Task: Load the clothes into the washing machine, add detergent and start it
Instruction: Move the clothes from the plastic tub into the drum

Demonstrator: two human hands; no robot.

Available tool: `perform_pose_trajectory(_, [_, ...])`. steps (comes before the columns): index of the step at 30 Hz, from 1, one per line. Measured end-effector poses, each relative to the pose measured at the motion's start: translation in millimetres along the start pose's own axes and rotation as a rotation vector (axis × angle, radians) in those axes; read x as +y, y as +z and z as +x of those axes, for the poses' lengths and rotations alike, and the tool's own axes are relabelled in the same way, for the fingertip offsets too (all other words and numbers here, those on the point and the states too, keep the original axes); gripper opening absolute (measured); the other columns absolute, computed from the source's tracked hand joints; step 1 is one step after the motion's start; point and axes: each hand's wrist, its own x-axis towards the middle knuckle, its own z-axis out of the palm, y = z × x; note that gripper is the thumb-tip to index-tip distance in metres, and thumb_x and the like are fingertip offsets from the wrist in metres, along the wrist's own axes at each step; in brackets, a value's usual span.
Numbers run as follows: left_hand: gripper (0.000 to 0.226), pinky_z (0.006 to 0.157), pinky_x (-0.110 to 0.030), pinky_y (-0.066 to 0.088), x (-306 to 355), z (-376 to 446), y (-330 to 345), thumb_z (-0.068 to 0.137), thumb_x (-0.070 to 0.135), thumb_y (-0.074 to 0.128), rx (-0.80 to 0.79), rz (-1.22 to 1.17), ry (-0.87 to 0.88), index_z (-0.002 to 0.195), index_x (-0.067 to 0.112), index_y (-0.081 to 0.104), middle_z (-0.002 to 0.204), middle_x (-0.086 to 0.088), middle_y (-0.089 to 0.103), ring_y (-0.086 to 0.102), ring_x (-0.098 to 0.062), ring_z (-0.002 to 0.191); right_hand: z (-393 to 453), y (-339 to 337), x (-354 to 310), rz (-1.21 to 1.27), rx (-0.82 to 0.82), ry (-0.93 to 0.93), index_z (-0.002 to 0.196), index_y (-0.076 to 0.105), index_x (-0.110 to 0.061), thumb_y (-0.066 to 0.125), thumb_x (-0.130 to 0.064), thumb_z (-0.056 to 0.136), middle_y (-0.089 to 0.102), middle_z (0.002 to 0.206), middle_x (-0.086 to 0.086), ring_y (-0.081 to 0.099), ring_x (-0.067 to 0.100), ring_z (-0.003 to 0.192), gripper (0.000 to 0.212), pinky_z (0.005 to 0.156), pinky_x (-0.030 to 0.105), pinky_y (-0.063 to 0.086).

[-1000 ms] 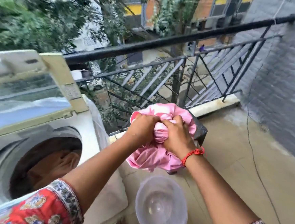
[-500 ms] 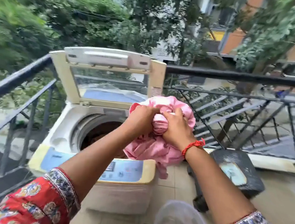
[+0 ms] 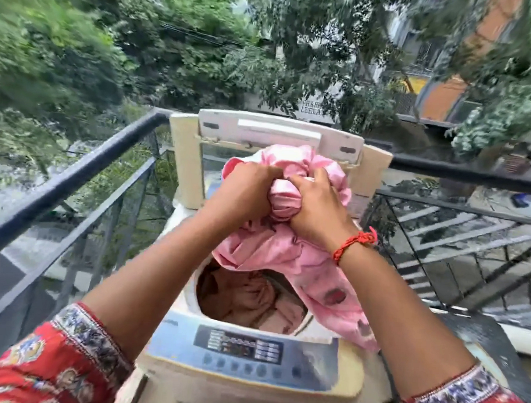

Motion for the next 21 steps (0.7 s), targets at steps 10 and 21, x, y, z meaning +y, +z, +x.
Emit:
perform_pose_trajectory(10, [0.05,0.075,-0.041,0.055,-122.2,9.4,38.2,0.065,0.01,0.055,-0.135,0.006,-0.041,0.113,0.024,0.064,0.094,-0.013,0.072,0.066,-0.036,0.09,64.6,110.0,-35.2,0.06,-0.098,0.098,0.129,0.042,-0.043,0.062,-0.043,0.072,0.038,0.116,0.01,0.055,0.043,0.106,0.06,0.087,0.051,0.051])
perform_pose_trajectory(21, [0.04,0.075,-0.041,0.051,-138.4,-0.2,131.8,0.071,0.015,0.059,-0.316,-0.104,-0.137,0.11,0.018,0.062,0.096,-0.011,0.071,0.065,-0.037,0.092,58.6,187.1,17.9,0.024,-0.28,0.151,0.126,0.049,-0.038,0.067,-0.02,0.073,0.038,0.122,0.011,0.054,0.044,0.109,0.059,0.093,0.047,0.048])
